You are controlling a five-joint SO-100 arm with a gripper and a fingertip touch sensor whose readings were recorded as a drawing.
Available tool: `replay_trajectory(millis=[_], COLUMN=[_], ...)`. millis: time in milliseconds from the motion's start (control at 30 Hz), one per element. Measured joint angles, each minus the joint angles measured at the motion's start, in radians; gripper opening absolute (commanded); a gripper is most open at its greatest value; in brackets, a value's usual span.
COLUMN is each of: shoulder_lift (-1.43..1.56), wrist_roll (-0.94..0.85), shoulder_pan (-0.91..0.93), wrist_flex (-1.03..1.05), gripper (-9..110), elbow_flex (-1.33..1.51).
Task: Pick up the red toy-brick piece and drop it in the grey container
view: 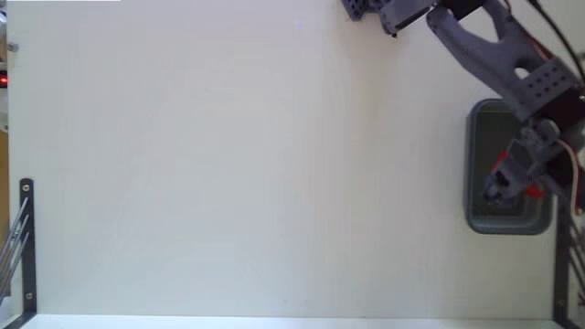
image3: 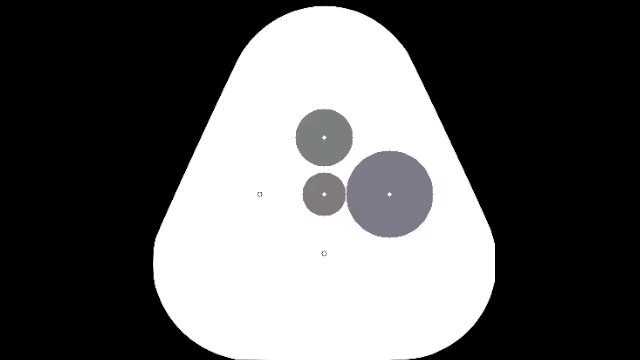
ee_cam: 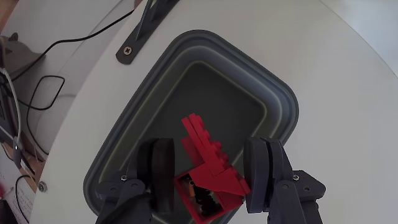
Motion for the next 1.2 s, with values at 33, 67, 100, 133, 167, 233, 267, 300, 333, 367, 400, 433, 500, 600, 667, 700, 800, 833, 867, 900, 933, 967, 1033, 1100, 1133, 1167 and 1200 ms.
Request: replay_trajectory(millis=[33, 67, 100, 133, 167, 233, 267, 300, 333, 367, 400, 433, 500, 600, 667, 700, 800, 833, 867, 900, 933, 967, 1033, 1100, 1133, 1167, 1200], shoulder_lift=[0.0, 0.0, 0.0, 0.0, 0.0, 0.0, 0.0, 0.0, 0.0, 0.0, 0.0, 0.0, 0.0, 0.0, 0.0, 0.0, 0.0, 0.0, 0.0, 0.0, 0.0, 0.0, 0.0, 0.0, 0.0, 0.0, 0.0], wrist_roll=[0.0, 0.0, 0.0, 0.0, 0.0, 0.0, 0.0, 0.0, 0.0, 0.0, 0.0, 0.0, 0.0, 0.0, 0.0, 0.0, 0.0, 0.0, 0.0, 0.0, 0.0, 0.0, 0.0, 0.0, 0.0, 0.0, 0.0], shoulder_pan=[0.0, 0.0, 0.0, 0.0, 0.0, 0.0, 0.0, 0.0, 0.0, 0.0, 0.0, 0.0, 0.0, 0.0, 0.0, 0.0, 0.0, 0.0, 0.0, 0.0, 0.0, 0.0, 0.0, 0.0, 0.0, 0.0, 0.0], wrist_flex=[0.0, 0.0, 0.0, 0.0, 0.0, 0.0, 0.0, 0.0, 0.0, 0.0, 0.0, 0.0, 0.0, 0.0, 0.0, 0.0, 0.0, 0.0, 0.0, 0.0, 0.0, 0.0, 0.0, 0.0, 0.0, 0.0, 0.0], gripper=[60, 110, 110, 110, 110, 110, 110, 110, 110, 110, 110, 110, 110, 110, 110, 110, 110, 110, 110, 110, 110, 110, 110, 110, 110, 110, 110], elbow_flex=[0.0, 0.0, 0.0, 0.0, 0.0, 0.0, 0.0, 0.0, 0.0, 0.0, 0.0, 0.0, 0.0, 0.0, 0.0, 0.0, 0.0, 0.0, 0.0, 0.0, 0.0, 0.0, 0.0, 0.0, 0.0, 0.0, 0.0])
